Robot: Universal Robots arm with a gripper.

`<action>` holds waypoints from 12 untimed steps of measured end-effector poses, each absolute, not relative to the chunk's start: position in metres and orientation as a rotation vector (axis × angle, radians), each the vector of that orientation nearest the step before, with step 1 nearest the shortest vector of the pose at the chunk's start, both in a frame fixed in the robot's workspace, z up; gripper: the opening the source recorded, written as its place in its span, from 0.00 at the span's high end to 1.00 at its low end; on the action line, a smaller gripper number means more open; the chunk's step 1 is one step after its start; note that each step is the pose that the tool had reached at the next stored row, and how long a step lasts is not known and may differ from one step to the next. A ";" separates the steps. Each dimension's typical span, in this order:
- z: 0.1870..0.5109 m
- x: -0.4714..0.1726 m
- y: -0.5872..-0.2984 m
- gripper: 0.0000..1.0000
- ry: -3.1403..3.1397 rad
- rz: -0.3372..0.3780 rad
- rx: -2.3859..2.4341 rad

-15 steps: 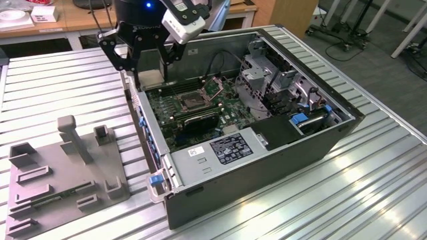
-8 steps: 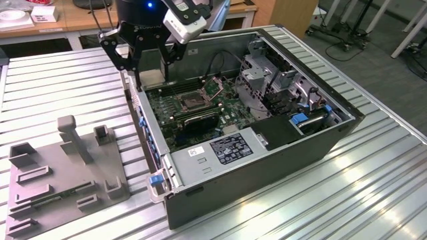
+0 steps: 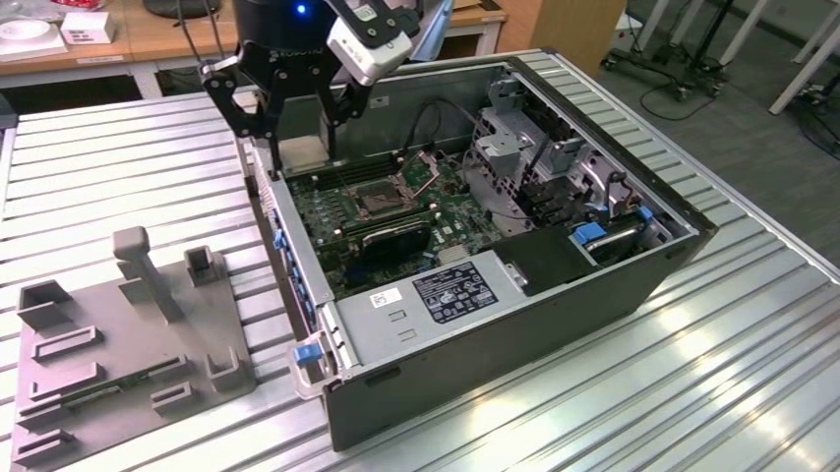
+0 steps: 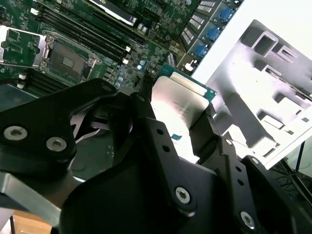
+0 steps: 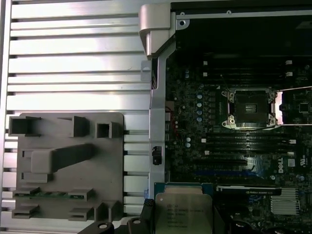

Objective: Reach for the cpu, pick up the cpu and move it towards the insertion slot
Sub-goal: 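Pick up the cpu and move it towards the insertion slot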

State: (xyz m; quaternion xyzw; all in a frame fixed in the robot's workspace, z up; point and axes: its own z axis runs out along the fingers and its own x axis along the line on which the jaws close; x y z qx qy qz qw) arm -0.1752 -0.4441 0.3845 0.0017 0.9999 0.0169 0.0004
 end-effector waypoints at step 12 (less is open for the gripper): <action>0.384 -0.162 -0.444 0.45 3.140 0.053 0.005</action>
